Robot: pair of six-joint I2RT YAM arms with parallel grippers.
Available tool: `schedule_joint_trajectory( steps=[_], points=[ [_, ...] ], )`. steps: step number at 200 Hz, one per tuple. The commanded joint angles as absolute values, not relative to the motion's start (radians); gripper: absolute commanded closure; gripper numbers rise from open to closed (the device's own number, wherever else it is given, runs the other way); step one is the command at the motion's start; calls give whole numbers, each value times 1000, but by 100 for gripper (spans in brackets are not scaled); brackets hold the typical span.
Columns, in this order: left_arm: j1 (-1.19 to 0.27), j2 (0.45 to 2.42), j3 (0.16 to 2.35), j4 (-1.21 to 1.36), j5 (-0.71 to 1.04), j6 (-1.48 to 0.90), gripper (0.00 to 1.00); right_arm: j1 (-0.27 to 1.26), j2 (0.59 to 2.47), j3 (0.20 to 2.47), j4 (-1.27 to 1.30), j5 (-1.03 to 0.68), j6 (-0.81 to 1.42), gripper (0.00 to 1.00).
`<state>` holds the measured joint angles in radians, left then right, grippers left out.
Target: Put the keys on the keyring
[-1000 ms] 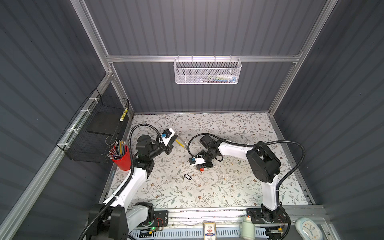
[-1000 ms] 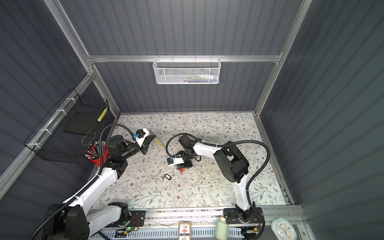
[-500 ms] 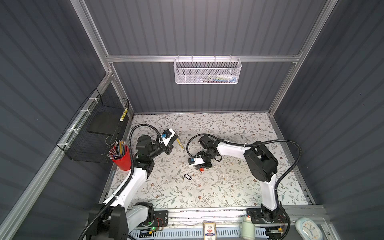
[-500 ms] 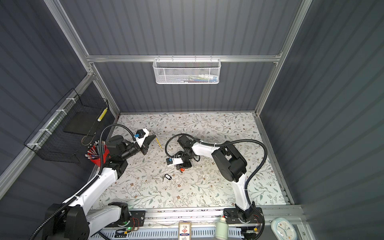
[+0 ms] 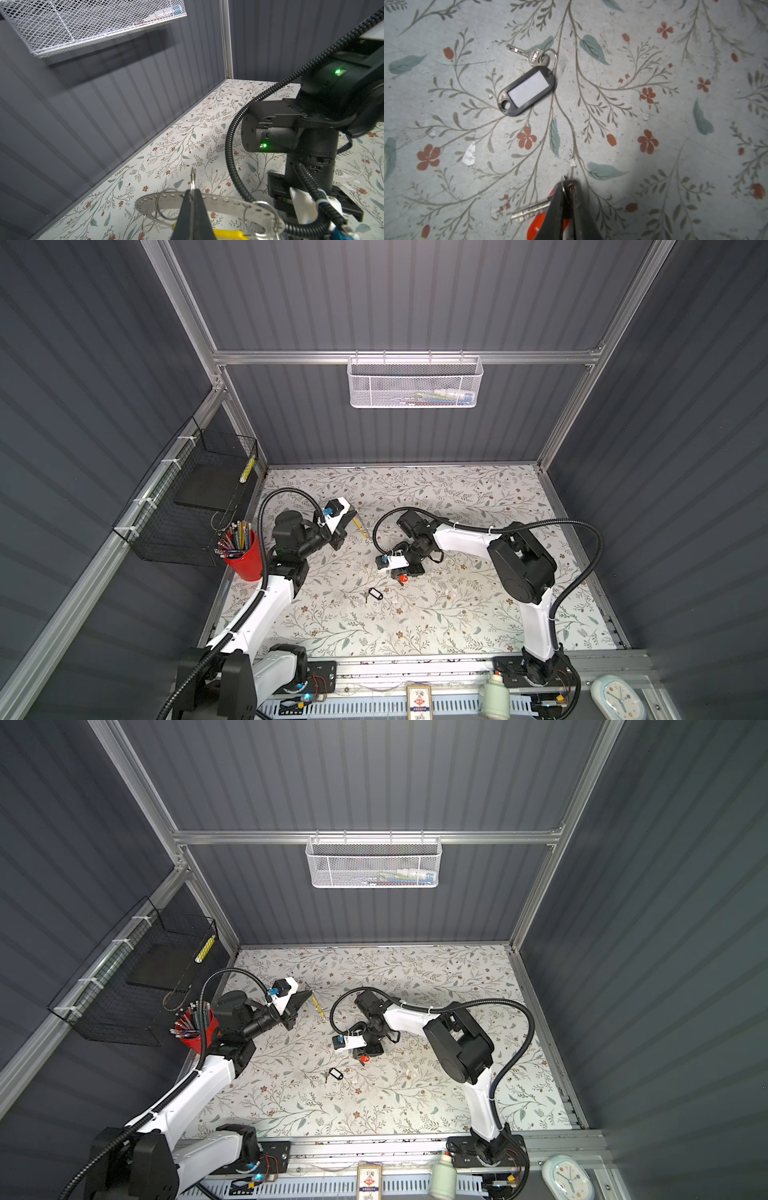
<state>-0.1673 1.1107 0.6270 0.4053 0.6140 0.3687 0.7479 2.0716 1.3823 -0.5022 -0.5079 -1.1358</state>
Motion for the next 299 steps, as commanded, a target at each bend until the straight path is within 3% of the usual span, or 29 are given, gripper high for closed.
schedule_joint_trajectory(
  steps=[1, 33, 116, 207, 299],
  points=[
    [-163, 1111, 619, 428, 641, 353, 100, 752, 2082, 1394, -538, -489, -1149, 92],
    [-163, 1112, 621, 430, 646, 348, 100, 752, 2070, 1405, -560, -498, -1143, 100],
    [-163, 1103, 620, 433, 660, 350, 100, 747, 2038, 1388, -574, -520, -1073, 100],
    [-293, 1117, 680, 364, 769, 551, 100, 626, 1594, 1039, -395, -602, -734, 100],
    [-571, 1110, 810, 158, 515, 789, 100, 582, 1264, 1012, -275, -531, -411, 100]
  ],
)
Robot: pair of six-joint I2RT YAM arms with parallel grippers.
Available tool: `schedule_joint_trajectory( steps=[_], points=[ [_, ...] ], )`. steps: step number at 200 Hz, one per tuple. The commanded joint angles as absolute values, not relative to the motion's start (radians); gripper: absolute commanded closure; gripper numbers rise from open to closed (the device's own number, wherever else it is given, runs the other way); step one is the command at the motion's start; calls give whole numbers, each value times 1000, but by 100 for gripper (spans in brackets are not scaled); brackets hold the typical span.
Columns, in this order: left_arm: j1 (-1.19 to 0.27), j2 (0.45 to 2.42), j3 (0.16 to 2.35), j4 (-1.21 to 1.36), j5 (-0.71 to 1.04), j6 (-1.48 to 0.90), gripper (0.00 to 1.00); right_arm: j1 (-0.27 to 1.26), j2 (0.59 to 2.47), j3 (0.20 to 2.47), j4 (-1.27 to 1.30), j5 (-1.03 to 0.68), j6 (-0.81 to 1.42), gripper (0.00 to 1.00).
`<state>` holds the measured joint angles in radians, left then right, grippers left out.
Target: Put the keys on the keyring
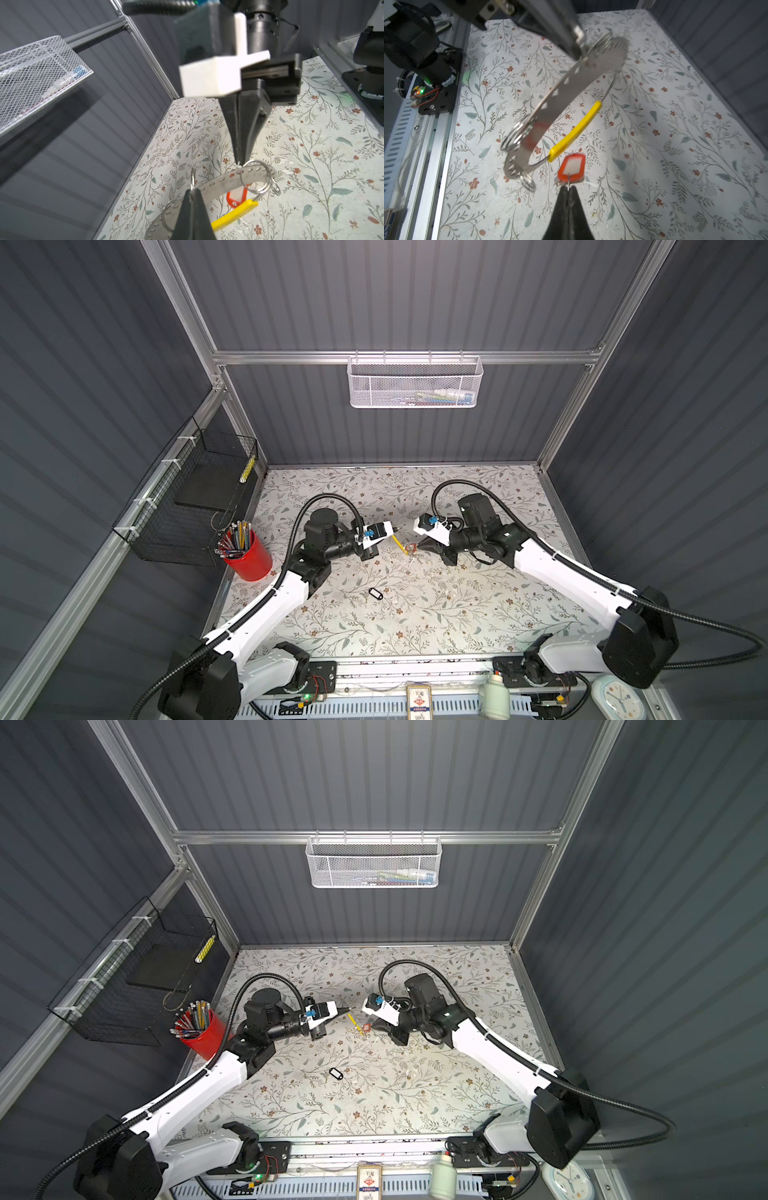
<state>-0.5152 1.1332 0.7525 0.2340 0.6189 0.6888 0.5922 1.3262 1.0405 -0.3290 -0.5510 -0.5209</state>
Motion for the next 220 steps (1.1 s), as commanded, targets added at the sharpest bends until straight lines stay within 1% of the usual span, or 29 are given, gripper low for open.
schedule_joint_trajectory(
  steps=[1, 29, 55, 59, 82, 148, 153, 167, 220],
  points=[
    [-575, 1109, 812, 156, 511, 791, 100, 582, 1262, 1010, -273, -530, -410, 100],
    [-651, 1106, 834, 133, 368, 854, 100, 581, 1196, 979, -240, -505, -370, 100],
    [-699, 1114, 854, 129, 337, 862, 100, 584, 1163, 977, -215, -518, -327, 100],
    [-706, 1117, 859, 129, 303, 860, 100, 586, 1161, 976, -211, -520, -320, 100],
    [-741, 1131, 871, 129, 267, 854, 100, 589, 1151, 968, -195, -531, -297, 100],
    [-782, 1171, 909, 127, 198, 830, 100, 594, 1127, 927, -120, -555, -250, 100],
    [-784, 1175, 911, 126, 196, 829, 100, 594, 1095, 923, -111, -555, -242, 100],
    [-790, 1182, 917, 123, 186, 829, 100, 595, 1088, 918, -96, -555, -229, 100],
    [-802, 1177, 910, 127, 202, 840, 100, 598, 1097, 922, -70, -549, -185, 100]
  ],
)
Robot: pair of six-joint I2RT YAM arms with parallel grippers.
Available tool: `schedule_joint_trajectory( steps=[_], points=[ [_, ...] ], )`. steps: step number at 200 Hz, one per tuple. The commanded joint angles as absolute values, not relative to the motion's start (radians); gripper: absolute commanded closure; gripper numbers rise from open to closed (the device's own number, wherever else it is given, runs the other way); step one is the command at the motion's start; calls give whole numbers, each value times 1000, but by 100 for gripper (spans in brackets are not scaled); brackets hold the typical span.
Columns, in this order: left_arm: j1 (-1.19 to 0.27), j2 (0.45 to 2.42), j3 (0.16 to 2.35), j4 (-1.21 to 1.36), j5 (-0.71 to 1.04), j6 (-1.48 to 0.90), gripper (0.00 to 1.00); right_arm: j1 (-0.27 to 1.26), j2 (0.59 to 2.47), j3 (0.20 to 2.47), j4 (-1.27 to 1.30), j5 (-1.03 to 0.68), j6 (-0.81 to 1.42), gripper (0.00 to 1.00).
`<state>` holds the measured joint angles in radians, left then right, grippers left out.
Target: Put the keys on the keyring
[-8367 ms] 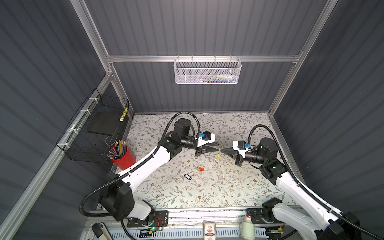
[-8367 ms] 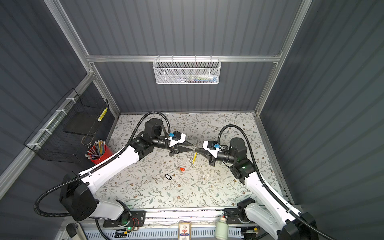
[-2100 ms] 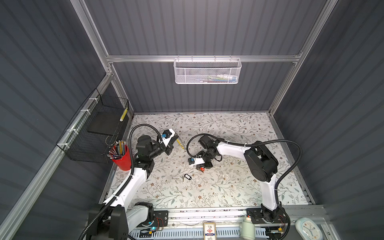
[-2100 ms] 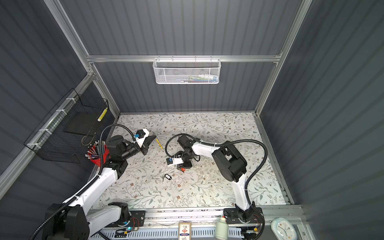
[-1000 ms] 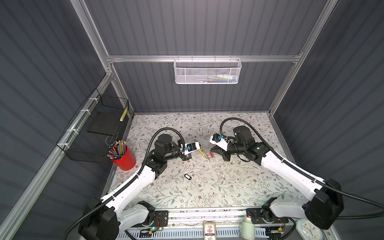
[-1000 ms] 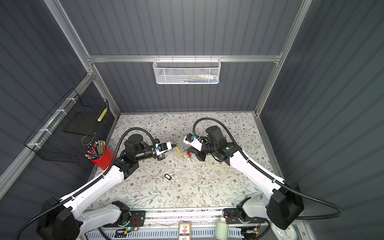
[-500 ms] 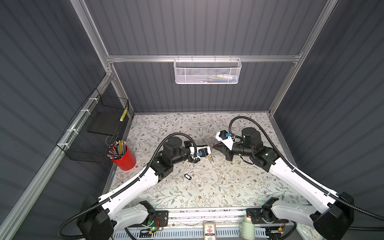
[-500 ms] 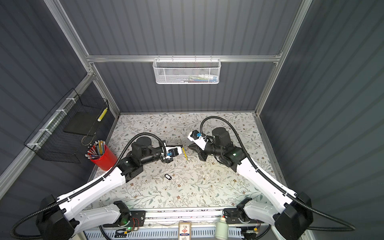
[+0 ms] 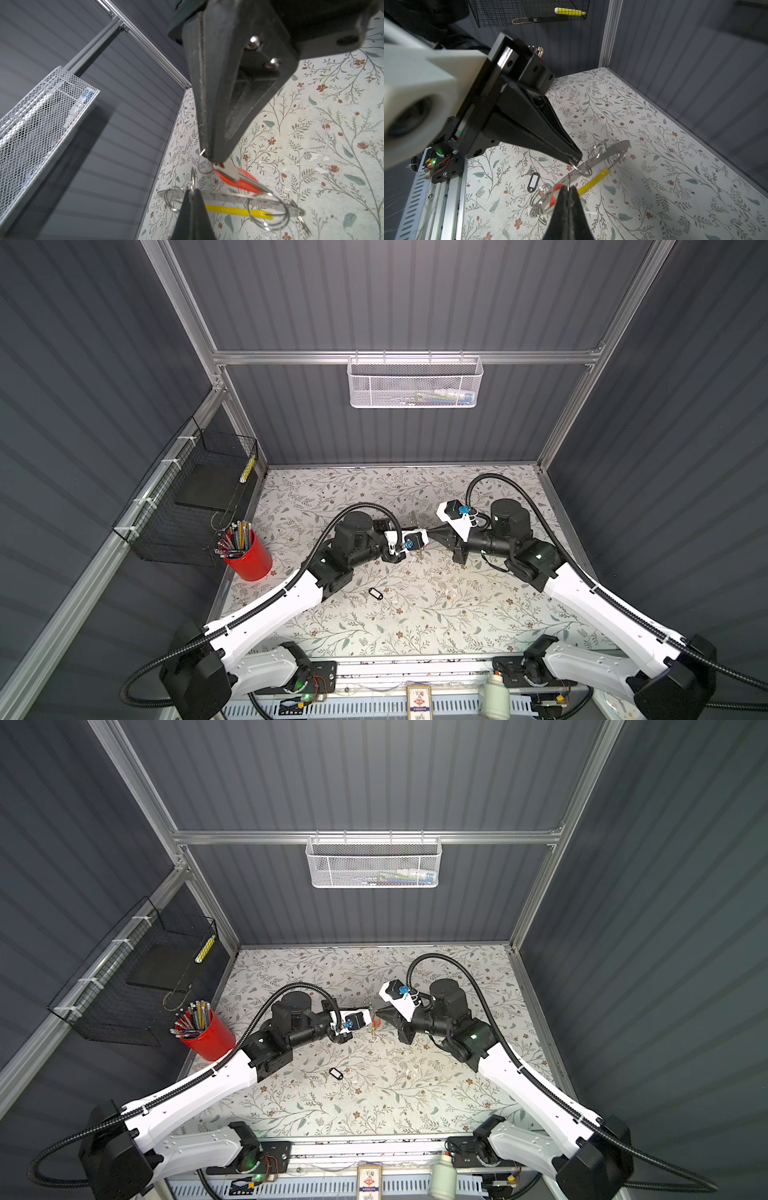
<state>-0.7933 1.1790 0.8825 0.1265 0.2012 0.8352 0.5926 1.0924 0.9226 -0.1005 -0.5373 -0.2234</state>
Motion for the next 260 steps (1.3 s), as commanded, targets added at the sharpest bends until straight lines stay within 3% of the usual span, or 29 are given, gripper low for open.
schedule_joint_trajectory(
  steps=[1, 159, 224, 260],
  points=[
    [-802, 1177, 910, 127, 202, 841, 100, 597, 1097, 922, -70, -549, -185, 100],
    [-804, 1151, 902, 98, 277, 904, 100, 573, 1094, 911, -40, -497, -101, 100],
    [-805, 1146, 896, 103, 318, 911, 100, 537, 1090, 899, -31, -554, -61, 100],
    [-803, 1167, 900, 148, 394, 814, 100, 524, 1112, 893, -48, -667, -85, 100]
  ],
)
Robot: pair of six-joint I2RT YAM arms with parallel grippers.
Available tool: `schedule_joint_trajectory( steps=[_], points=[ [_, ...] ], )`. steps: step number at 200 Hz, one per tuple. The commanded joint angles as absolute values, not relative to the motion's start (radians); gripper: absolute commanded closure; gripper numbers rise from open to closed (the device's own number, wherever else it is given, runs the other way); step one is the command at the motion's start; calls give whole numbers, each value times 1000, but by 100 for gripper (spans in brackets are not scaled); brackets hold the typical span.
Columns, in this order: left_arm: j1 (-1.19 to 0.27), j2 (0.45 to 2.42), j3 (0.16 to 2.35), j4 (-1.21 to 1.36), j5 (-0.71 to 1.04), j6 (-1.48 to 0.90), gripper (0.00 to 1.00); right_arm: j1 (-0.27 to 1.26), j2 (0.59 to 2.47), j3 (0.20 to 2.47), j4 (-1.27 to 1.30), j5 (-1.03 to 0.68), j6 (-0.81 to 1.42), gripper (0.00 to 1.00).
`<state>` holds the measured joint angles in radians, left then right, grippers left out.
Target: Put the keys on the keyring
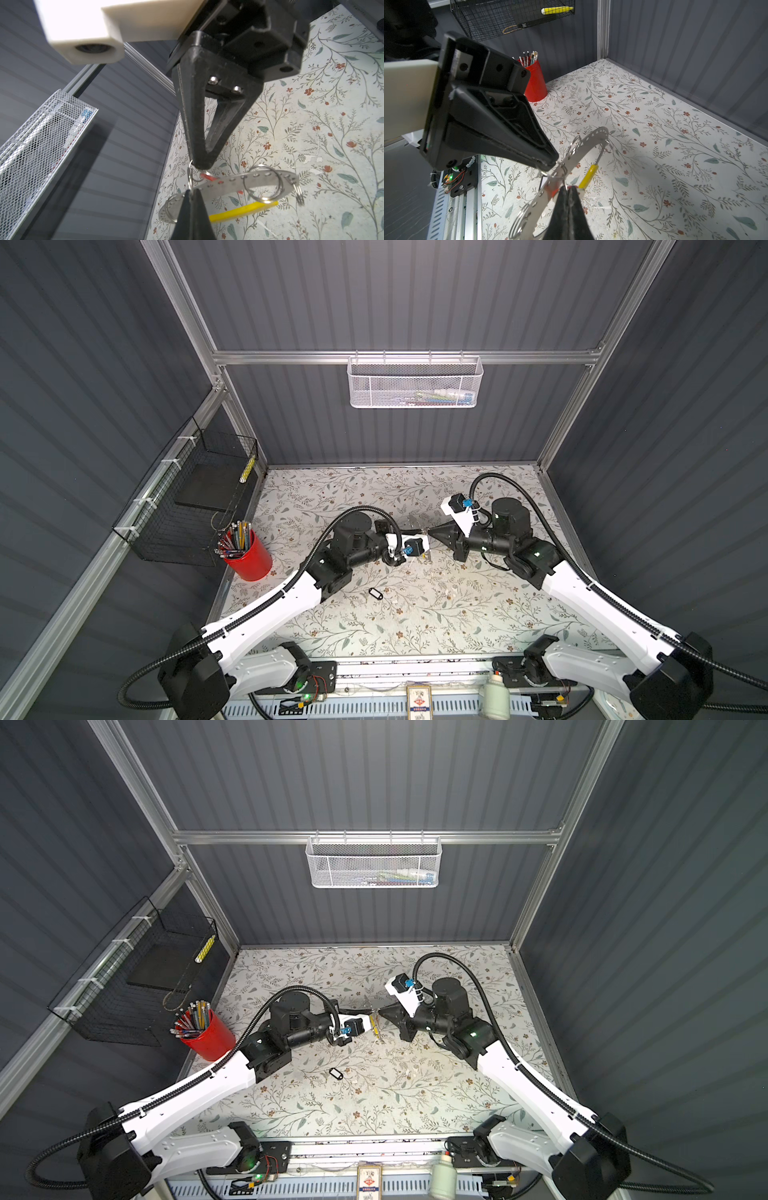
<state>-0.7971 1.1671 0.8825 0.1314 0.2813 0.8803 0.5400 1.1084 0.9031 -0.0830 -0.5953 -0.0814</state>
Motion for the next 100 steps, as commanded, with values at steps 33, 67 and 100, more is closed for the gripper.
schedule_joint_trajectory(
  steps=[33, 67, 100],
  points=[
    [-788, 1204, 920, 152, 515, 723, 100, 498, 1113, 874, -57, -730, -108, 100],
    [-747, 1231, 921, 182, 615, 647, 100, 469, 1103, 873, -93, -768, -146, 89],
    [-707, 1252, 920, 233, 692, 566, 100, 428, 1042, 837, -116, -735, -218, 73]
  ],
)
